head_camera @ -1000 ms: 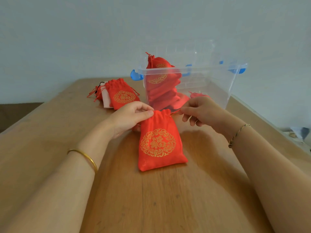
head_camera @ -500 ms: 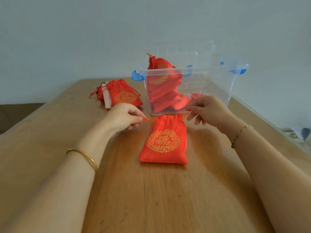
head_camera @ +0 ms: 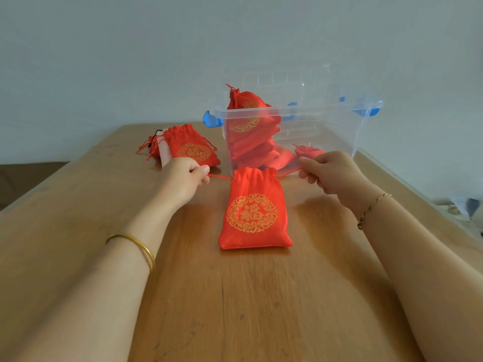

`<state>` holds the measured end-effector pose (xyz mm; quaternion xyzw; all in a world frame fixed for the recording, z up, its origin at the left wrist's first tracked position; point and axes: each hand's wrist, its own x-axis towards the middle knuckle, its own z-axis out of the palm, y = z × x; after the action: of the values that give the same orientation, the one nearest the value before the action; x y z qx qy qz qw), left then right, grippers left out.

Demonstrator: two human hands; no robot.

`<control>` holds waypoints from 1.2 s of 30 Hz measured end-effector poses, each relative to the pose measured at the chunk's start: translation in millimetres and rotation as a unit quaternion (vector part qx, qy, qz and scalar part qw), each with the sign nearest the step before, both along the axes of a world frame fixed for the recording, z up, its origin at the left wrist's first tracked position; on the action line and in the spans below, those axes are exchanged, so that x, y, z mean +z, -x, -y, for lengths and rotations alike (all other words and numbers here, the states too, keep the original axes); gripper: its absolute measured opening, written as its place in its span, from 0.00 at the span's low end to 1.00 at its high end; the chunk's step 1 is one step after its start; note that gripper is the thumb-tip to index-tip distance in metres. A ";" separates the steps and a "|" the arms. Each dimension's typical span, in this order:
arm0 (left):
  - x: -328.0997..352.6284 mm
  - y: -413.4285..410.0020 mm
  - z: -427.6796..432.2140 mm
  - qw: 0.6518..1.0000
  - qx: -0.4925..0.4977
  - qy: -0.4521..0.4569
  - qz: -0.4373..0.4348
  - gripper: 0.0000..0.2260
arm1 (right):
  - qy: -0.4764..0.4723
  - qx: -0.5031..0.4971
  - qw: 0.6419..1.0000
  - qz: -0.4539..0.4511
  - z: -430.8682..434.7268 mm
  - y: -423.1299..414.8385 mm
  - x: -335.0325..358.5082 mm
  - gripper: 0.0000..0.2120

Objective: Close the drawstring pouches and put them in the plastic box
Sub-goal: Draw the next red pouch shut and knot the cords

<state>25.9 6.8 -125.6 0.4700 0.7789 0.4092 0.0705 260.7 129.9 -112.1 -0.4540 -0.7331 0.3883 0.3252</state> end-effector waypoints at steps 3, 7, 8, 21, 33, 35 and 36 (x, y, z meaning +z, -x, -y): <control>1.7 -0.7 -1.1 0.999 0.026 -0.003 0.039 0.17 | 0.088 -0.006 0.995 -0.045 0.5 -1.1 -0.5 0.14; 4.7 0.1 -1.8 0.987 0.084 -0.041 0.131 0.16 | 0.127 -0.040 0.987 -0.089 -0.7 -3.3 0.7 0.13; 5.5 2.0 -1.6 0.981 0.098 -0.058 0.159 0.15 | 0.119 -0.063 0.986 -0.093 -2.4 -5.1 1.5 0.13; 54.4 -25.1 0.4 0.848 -0.154 -0.214 0.459 0.17 | -0.075 -0.056 0.976 -0.198 14.7 -0.5 40.6 0.15; 112.1 -66.0 -17.4 0.903 -0.259 -0.164 0.302 0.07 | -0.145 0.067 0.965 -0.209 26.4 43.3 112.3 0.17; 111.2 -64.8 -18.4 0.926 -0.258 -0.147 0.235 0.07 | -0.143 0.072 0.965 -0.208 27.2 45.8 111.6 0.17; 110.5 -64.5 -19.9 0.935 -0.256 -0.140 0.200 0.07 | -0.148 0.078 0.965 -0.201 27.7 47.6 111.0 0.17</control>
<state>90.4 26.6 -15.1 0.5666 0.5372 0.5678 0.2609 213.1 102.3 -1.1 -0.2551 -0.7350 0.3829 0.4980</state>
